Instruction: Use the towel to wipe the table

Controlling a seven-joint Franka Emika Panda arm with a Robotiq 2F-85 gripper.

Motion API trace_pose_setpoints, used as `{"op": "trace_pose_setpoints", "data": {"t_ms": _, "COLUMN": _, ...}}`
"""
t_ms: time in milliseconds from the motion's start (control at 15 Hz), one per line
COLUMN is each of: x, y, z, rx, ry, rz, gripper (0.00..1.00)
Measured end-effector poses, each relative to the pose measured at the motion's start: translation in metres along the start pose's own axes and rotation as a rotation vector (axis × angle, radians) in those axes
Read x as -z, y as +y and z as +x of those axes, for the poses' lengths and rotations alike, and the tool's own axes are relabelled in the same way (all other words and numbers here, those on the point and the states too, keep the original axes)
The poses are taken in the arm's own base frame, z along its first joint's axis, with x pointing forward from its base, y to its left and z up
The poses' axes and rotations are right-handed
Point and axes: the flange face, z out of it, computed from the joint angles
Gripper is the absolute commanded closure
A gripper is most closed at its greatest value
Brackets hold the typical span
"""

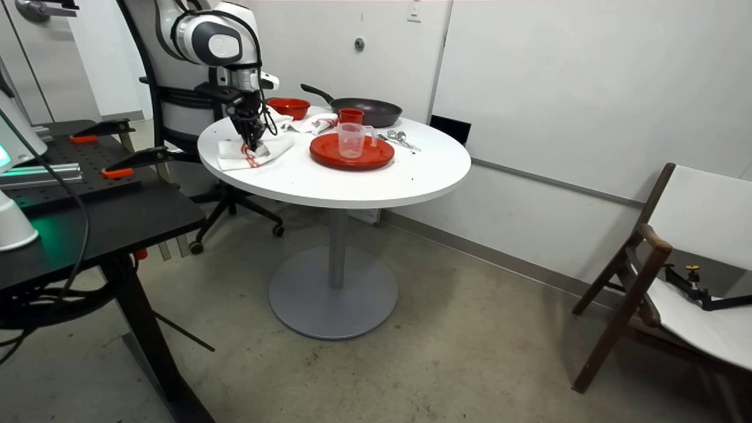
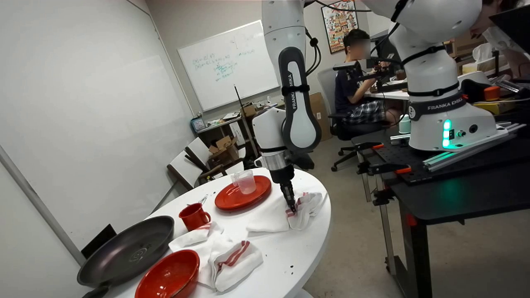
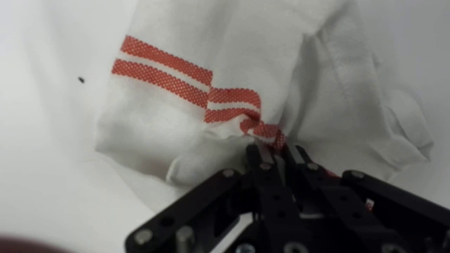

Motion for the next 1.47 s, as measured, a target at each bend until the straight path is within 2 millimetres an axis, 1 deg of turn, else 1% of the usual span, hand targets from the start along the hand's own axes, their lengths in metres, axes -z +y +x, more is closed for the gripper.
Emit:
{"op": "trace_pose_setpoints", "data": {"t_ms": 200, "x": 0.000, "y": -0.004, "z": -0.003, "rx": -0.047, "ry": -0.004, "rz": 0.016, "gripper": 0.97}}
{"op": "trace_pose_setpoints", "data": {"t_ms": 867, "x": 0.000, "y": -0.006, "z": 0.002, "rx": -0.140, "ry": 0.023, "rz": 0.071, "gripper": 0.97}}
{"op": "trace_pose_setpoints", "data": {"t_ms": 1067, "x": -0.001, "y": -0.012, "z": 0.011, "rx": -0.150, "ry": 0.058, "rz": 0.101, "gripper": 0.97}}
{"op": "trace_pose_setpoints", "data": {"t_ms": 1467, "x": -0.004, "y": -0.038, "z": 0.048, "rx": -0.145, "ry": 0.136, "rz": 0.173, "gripper": 0.97}}
